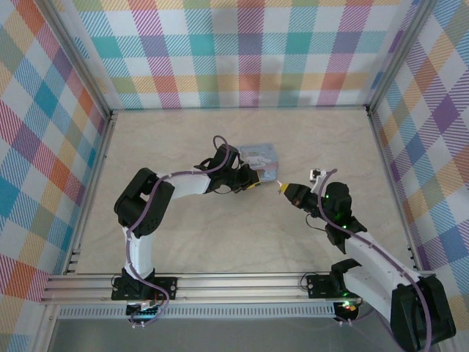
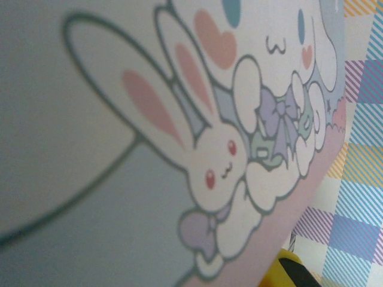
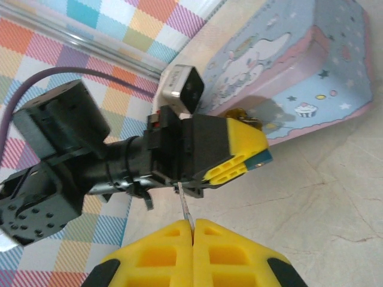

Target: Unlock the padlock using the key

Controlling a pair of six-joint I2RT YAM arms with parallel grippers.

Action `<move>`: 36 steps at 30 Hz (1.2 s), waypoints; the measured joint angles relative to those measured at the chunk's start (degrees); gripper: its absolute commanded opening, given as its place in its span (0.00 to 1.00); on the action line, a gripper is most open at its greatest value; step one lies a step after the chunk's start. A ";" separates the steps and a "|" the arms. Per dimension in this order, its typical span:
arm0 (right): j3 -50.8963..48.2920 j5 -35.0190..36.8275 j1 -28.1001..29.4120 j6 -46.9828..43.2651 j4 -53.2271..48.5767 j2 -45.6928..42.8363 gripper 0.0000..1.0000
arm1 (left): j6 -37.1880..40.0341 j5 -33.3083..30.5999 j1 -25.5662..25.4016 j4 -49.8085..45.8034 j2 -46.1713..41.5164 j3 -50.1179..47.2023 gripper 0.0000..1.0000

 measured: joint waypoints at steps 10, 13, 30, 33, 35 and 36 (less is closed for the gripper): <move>-1.95 2.38 3.15 4.48 12.22 12.63 0.00 | -1.25 1.07 0.00 1.36 -0.79 -0.02 0.10; -1.92 2.80 3.85 5.73 15.04 15.26 0.00 | -1.86 1.27 0.00 2.54 -0.83 -0.04 0.10; -1.05 5.35 7.17 9.27 25.00 26.49 0.00 | -3.19 2.56 0.00 5.97 -1.09 -0.74 0.10; -0.59 5.49 7.17 9.46 25.83 27.43 0.00 | -3.39 2.56 0.00 6.08 -1.09 -0.76 0.10; -0.07 5.49 7.17 9.46 26.10 27.93 0.00 | -3.39 2.58 0.00 6.08 -1.09 -0.76 0.10; 0.07 5.49 7.19 9.46 26.32 28.11 0.00 | -3.39 2.58 0.00 6.08 -1.09 -0.76 0.10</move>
